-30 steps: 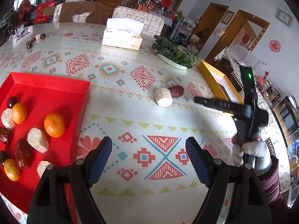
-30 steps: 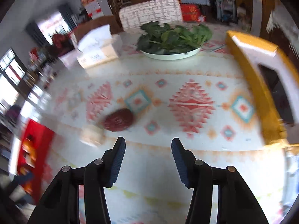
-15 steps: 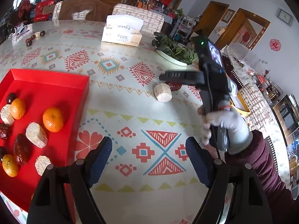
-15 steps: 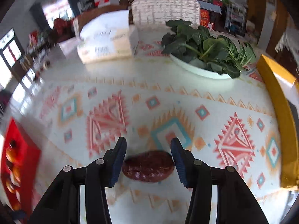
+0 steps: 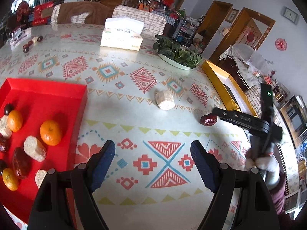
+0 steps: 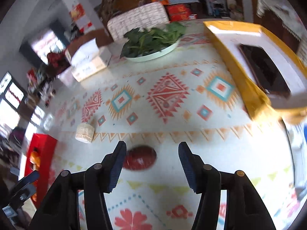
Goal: Organize fruits
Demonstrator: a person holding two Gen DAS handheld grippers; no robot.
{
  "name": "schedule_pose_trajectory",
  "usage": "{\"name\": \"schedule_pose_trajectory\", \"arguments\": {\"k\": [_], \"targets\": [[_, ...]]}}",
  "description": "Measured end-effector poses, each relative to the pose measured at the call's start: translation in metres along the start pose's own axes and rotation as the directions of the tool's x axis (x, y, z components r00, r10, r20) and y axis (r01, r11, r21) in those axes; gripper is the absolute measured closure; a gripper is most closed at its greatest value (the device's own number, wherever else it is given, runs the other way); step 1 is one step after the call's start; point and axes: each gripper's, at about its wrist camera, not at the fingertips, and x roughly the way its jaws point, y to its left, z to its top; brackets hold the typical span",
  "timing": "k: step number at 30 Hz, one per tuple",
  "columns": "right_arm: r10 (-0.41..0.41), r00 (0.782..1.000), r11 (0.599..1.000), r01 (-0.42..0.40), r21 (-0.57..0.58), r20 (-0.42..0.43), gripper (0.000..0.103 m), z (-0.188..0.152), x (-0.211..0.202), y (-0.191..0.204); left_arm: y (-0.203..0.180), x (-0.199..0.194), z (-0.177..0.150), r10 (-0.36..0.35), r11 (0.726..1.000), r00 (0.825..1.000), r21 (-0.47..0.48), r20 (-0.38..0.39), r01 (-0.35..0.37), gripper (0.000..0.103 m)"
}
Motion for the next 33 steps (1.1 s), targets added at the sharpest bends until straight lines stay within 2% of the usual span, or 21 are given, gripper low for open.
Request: {"name": "schedule_pose_trajectory", "arguments": {"k": [3, 7, 8, 11, 12, 16, 19, 20, 21, 23, 30, 31, 32, 33], "targets": [[0.031, 1.000, 1.000, -0.031, 0.001, -0.002, 0.042, -0.008, -0.001, 0.004, -0.009, 0.006, 0.012, 0.023, 0.999, 1.000, 0.038, 0.012, -0.024, 0.023], [0.018, 0.999, 1.000, -0.019, -0.021, -0.030, 0.042, -0.005, 0.012, 0.018, -0.019, 0.037, 0.031, 0.063, 0.995, 0.998, 0.083, -0.010, -0.062, 0.023], [0.013, 0.999, 1.000, -0.014, -0.021, -0.033, 0.042, -0.003, 0.017, 0.021, -0.020, 0.047, 0.035, 0.072, 0.994, 0.997, 0.087, -0.016, -0.070, 0.025], [0.015, 0.999, 1.000, -0.015, -0.017, -0.031, 0.042, 0.007, 0.030, 0.029, -0.023, 0.067, 0.040, 0.103, 0.991, 0.994, 0.092, -0.035, -0.100, 0.048], [0.007, 1.000, 1.000, -0.007, -0.017, -0.025, 0.042, 0.011, 0.034, 0.031, -0.023, 0.071, 0.041, 0.099, 0.991, 0.994, 0.091, -0.041, -0.095, 0.050], [-0.017, 0.999, 1.000, 0.017, -0.016, -0.040, 0.042, 0.019, 0.049, 0.039, -0.027, 0.075, 0.045, 0.114, 0.989, 0.993, 0.099, -0.032, -0.110, 0.050], [-0.049, 0.999, 0.997, 0.048, -0.063, -0.021, 0.042, 0.016, 0.052, 0.050, -0.030, 0.078, 0.051, 0.117, 0.988, 0.993, 0.106, -0.018, -0.114, 0.050], [-0.067, 0.998, 0.994, 0.065, -0.090, -0.014, 0.046, 0.013, 0.052, 0.053, -0.031, 0.081, 0.053, 0.117, 0.988, 0.993, 0.108, -0.020, -0.114, 0.050], [-0.082, 0.997, 0.990, 0.081, -0.113, -0.009, 0.056, 0.011, 0.052, 0.055, -0.032, 0.085, 0.056, 0.115, 0.988, 0.993, 0.108, -0.026, -0.112, 0.050], [-0.069, 0.998, 0.990, 0.067, -0.124, -0.013, 0.060, 0.008, 0.050, 0.055, -0.033, 0.093, 0.062, 0.108, 0.989, 0.994, 0.109, -0.033, -0.104, 0.050], [-0.013, 1.000, 0.995, 0.013, -0.099, 0.004, 0.060, 0.004, 0.042, 0.040, -0.043, 0.132, 0.070, 0.133, 0.980, 0.988, 0.157, -0.075, -0.120, 0.050], [-0.002, 1.000, 0.996, 0.003, -0.092, 0.010, 0.060, 0.003, 0.042, 0.038, -0.044, 0.136, 0.069, 0.137, 0.979, 0.987, 0.166, -0.080, -0.122, 0.052], [0.003, 1.000, 0.996, -0.002, -0.086, 0.015, 0.060, 0.002, 0.041, 0.037, -0.046, 0.141, 0.069, 0.146, 0.976, 0.986, 0.175, -0.085, -0.129, 0.059], [0.006, 1.000, 0.997, -0.004, -0.081, 0.019, 0.059, 0.001, 0.040, 0.037, -0.047, 0.144, 0.068, 0.156, 0.974, 0.984, 0.180, -0.083, -0.139, 0.063]]}}
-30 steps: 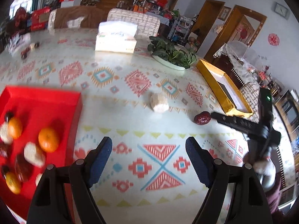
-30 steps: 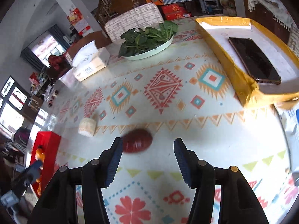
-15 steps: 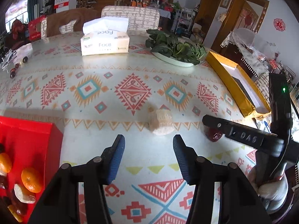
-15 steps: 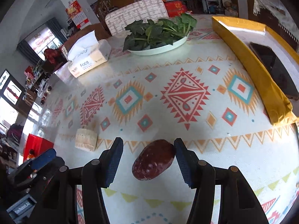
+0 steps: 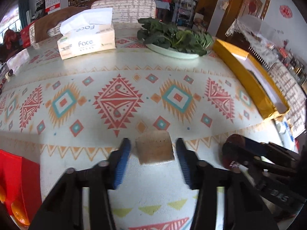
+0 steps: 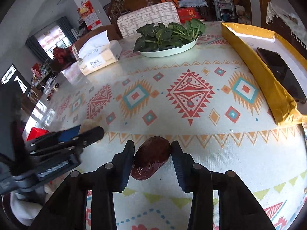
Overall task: Organize fruits
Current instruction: 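Grasp the beige rice cake with left tool while right tool holds the date, then release the rice cake into the red tray while right tool releases the date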
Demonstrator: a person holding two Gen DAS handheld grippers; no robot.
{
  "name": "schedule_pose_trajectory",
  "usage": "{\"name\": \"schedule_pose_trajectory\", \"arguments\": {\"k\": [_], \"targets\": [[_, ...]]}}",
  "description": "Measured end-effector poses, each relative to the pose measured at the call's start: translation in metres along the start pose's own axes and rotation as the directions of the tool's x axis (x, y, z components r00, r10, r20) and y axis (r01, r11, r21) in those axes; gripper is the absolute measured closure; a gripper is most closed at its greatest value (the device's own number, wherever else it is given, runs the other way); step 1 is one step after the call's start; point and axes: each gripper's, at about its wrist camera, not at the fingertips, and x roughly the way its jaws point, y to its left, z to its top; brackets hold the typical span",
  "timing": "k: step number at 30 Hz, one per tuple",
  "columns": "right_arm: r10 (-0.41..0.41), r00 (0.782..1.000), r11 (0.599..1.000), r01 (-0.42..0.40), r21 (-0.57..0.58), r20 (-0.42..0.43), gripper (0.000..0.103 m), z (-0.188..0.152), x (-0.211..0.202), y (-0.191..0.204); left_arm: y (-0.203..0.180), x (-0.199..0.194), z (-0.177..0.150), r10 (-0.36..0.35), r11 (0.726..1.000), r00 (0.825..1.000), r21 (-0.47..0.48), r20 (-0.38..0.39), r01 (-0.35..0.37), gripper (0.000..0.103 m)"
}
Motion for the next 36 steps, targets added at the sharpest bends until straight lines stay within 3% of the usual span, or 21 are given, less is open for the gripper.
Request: {"name": "schedule_pose_trajectory", "arguments": {"k": [3, 9, 14, 20, 22, 23, 25, 30, 36], "targets": [[0.008, 1.000, 1.000, -0.008, 0.008, 0.006, 0.050, -0.002, -0.003, 0.000, -0.002, -0.001, -0.002, 0.016, 1.000, 1.000, 0.000, 0.020, -0.016, 0.064], [0.023, 0.999, 0.997, -0.026, 0.071, 0.038, 0.042, -0.008, -0.021, -0.013, 0.012, -0.023, -0.009, -0.016, 0.998, 0.998, -0.065, 0.055, 0.019, 0.064], [0.000, 1.000, 0.995, -0.002, 0.103, 0.018, 0.042, -0.015, -0.021, -0.019, 0.021, -0.060, -0.022, -0.047, 0.993, 0.993, -0.099, 0.112, 0.059, 0.064], [-0.071, 0.997, 0.996, 0.071, 0.049, -0.003, 0.042, -0.008, -0.007, 0.005, 0.031, -0.101, -0.048, -0.049, 0.989, 0.982, -0.125, 0.183, 0.073, 0.064], [-0.131, 0.991, 0.991, 0.131, 0.008, 0.004, 0.048, -0.008, -0.003, 0.016, 0.042, -0.115, -0.057, -0.040, 0.986, 0.978, -0.148, 0.207, 0.072, 0.064], [-0.155, 0.988, 0.988, 0.156, -0.009, 0.009, 0.057, -0.009, -0.001, 0.019, 0.047, -0.120, -0.061, -0.034, 0.985, 0.976, -0.158, 0.215, 0.069, 0.064], [-0.182, 0.983, 0.983, 0.183, -0.026, 0.023, 0.058, -0.012, 0.000, 0.023, 0.061, -0.132, -0.069, -0.017, 0.980, 0.972, -0.188, 0.236, 0.063, 0.064], [-0.129, 0.991, 0.992, 0.129, 0.009, 0.025, 0.067, -0.015, -0.010, 0.021, 0.107, -0.149, -0.091, 0.058, 0.962, 0.964, -0.274, 0.259, 0.015, 0.064], [-0.091, 0.993, 0.995, 0.094, -0.044, 0.074, 0.068, -0.016, -0.032, 0.056, 0.180, -0.178, -0.121, 0.122, 0.903, 0.949, -0.430, 0.290, 0.016, 0.064]]}}
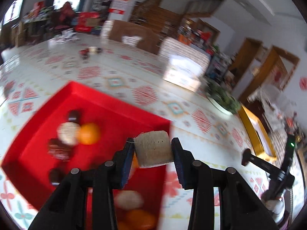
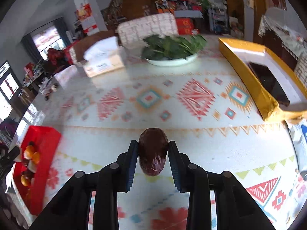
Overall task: Organize fruits
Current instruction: 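Release the rice cake into the red tray while right tool releases the date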
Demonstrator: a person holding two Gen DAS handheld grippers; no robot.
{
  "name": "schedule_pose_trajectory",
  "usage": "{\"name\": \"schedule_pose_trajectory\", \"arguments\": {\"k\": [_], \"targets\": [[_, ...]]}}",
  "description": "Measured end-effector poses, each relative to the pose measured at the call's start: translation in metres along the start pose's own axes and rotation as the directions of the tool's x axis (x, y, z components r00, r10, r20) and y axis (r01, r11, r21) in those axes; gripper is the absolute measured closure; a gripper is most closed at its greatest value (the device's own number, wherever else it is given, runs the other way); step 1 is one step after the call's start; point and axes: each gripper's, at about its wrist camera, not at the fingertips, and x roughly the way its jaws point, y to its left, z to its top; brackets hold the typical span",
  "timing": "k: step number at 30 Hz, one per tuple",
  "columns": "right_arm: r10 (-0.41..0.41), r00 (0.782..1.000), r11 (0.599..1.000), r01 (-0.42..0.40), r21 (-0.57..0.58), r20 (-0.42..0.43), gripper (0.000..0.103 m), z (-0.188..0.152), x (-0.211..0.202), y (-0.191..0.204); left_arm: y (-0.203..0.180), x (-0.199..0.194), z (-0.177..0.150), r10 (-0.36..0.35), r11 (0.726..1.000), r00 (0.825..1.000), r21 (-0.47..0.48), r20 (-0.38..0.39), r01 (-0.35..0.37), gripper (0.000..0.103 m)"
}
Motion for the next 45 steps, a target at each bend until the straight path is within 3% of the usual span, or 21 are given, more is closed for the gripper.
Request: {"name": "schedule_pose_trajectory", "arguments": {"k": [6, 13, 16, 24, 29, 33, 36, 45], "targets": [[0.163, 0.987, 0.983, -0.162, -0.084, 0.005, 0.068, 0.004, -0.016, 0.064, 0.059, -0.029, 0.005, 0.067, 0.993, 0.996, -0.105, 0.056, -0.061, 0.064], [0.319, 0.945, 0.921, -0.326, -0.212, -0.068, 0.068, -0.001, -0.018, 0.159, 0.101, -0.040, 0.002, 0.118, 0.981, 0.991, -0.162, 0.063, -0.107, 0.064], [0.353, 0.929, 0.893, -0.371, -0.253, -0.116, 0.068, -0.005, -0.008, 0.196, 0.106, -0.035, -0.002, 0.135, 0.982, 0.990, -0.140, 0.046, -0.127, 0.064], [0.350, 0.908, 0.857, -0.409, -0.314, -0.229, 0.068, -0.020, 0.035, 0.263, 0.112, -0.029, -0.007, 0.199, 0.977, 0.980, -0.084, 0.022, -0.197, 0.064], [0.327, 0.905, 0.855, -0.406, -0.323, -0.273, 0.068, -0.022, 0.061, 0.283, 0.117, -0.029, -0.009, 0.202, 0.976, 0.979, -0.082, 0.016, -0.200, 0.064], [0.309, 0.911, 0.861, -0.390, -0.326, -0.274, 0.067, -0.024, 0.068, 0.291, 0.112, -0.034, -0.007, 0.232, 0.972, 0.972, -0.048, 0.048, -0.229, 0.050], [0.306, 0.916, 0.862, -0.382, -0.331, -0.260, 0.057, -0.026, 0.065, 0.290, 0.106, -0.038, -0.004, 0.254, 0.967, 0.965, -0.023, 0.068, -0.253, 0.048], [0.344, 0.916, 0.865, -0.394, -0.310, -0.206, 0.042, -0.027, 0.039, 0.274, 0.083, -0.049, 0.000, 0.315, 0.944, 0.939, 0.052, 0.140, -0.325, 0.030]]}}
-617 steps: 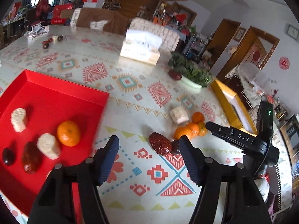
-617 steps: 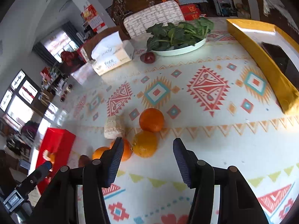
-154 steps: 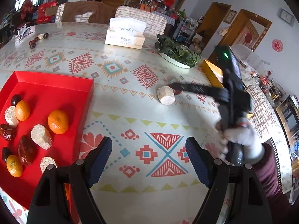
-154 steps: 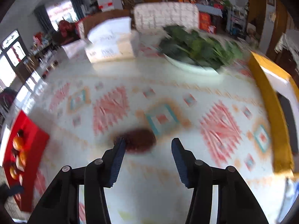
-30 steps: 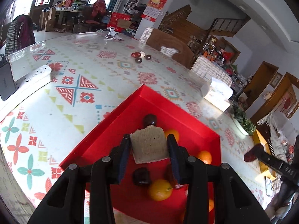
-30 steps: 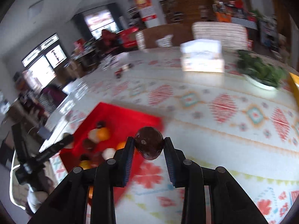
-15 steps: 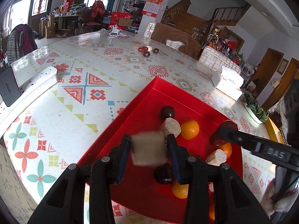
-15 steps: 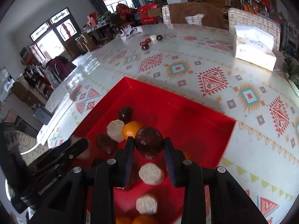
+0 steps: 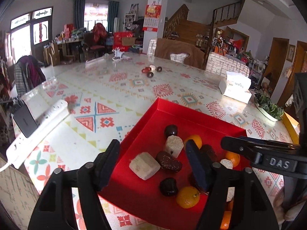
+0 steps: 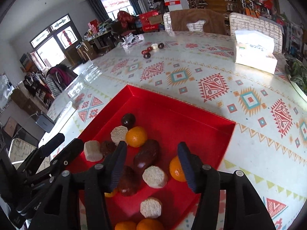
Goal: Organize fruits
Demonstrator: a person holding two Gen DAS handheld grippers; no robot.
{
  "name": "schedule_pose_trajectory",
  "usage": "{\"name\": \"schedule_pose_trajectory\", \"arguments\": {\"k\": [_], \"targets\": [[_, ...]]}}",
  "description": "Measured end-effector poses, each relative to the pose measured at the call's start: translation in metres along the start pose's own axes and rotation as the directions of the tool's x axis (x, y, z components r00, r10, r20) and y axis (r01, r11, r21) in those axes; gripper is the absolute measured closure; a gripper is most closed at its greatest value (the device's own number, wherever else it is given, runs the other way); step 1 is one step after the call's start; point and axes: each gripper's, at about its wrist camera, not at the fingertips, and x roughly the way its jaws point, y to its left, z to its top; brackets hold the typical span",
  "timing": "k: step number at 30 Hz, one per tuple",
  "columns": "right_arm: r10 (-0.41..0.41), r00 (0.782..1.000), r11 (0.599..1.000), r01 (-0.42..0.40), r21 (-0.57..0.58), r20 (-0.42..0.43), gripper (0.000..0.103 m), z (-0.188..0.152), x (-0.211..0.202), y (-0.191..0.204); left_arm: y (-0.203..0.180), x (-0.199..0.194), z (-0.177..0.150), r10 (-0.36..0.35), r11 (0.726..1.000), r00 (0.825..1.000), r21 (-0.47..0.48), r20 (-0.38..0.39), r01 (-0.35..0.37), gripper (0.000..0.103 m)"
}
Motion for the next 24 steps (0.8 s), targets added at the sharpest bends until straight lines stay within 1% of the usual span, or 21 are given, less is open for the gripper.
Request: {"name": "schedule_pose_trajectory", "arguments": {"k": [3, 5, 8, 10, 13, 15, 19, 24], "targets": [[-0.013, 1.000, 1.000, 0.013, -0.003, 0.026, 0.040, -0.006, -0.013, -0.002, -0.003, -0.006, 0.002, 0.011, 1.000, 1.000, 0.003, 0.014, -0.011, 0.026], [-0.022, 0.999, 1.000, 0.022, -0.005, 0.044, 0.037, -0.008, -0.020, -0.003, -0.006, -0.010, 0.004, 0.017, 1.000, 1.000, 0.007, 0.019, -0.017, 0.026], [-0.053, 0.995, 0.998, 0.055, -0.019, 0.084, 0.035, -0.013, -0.035, -0.005, -0.012, -0.017, 0.004, 0.036, 0.999, 0.999, 0.021, 0.033, -0.037, 0.025], [-0.097, 0.988, 0.994, 0.102, -0.036, 0.122, 0.033, -0.017, -0.046, -0.007, -0.018, -0.023, 0.004, 0.054, 0.998, 0.997, 0.033, 0.047, -0.056, 0.024], [-0.159, 0.972, 0.984, 0.170, -0.054, 0.175, 0.031, -0.022, -0.061, -0.011, -0.026, -0.032, 0.003, 0.091, 0.994, 0.993, 0.053, 0.075, -0.095, 0.018], [-0.184, 0.961, 0.978, 0.199, -0.055, 0.204, 0.028, -0.026, -0.072, -0.014, -0.031, -0.040, 0.004, 0.116, 0.991, 0.989, 0.061, 0.096, -0.122, 0.015], [-0.184, 0.953, 0.980, 0.197, -0.030, 0.240, 0.026, -0.035, -0.093, -0.027, -0.042, -0.055, 0.006, 0.153, 0.984, 0.979, 0.066, 0.135, -0.163, 0.010], [-0.186, 0.945, 0.981, 0.196, -0.010, 0.269, 0.023, -0.047, -0.110, -0.038, -0.058, -0.068, 0.008, 0.165, 0.980, 0.972, 0.083, 0.167, -0.180, 0.008]]}}
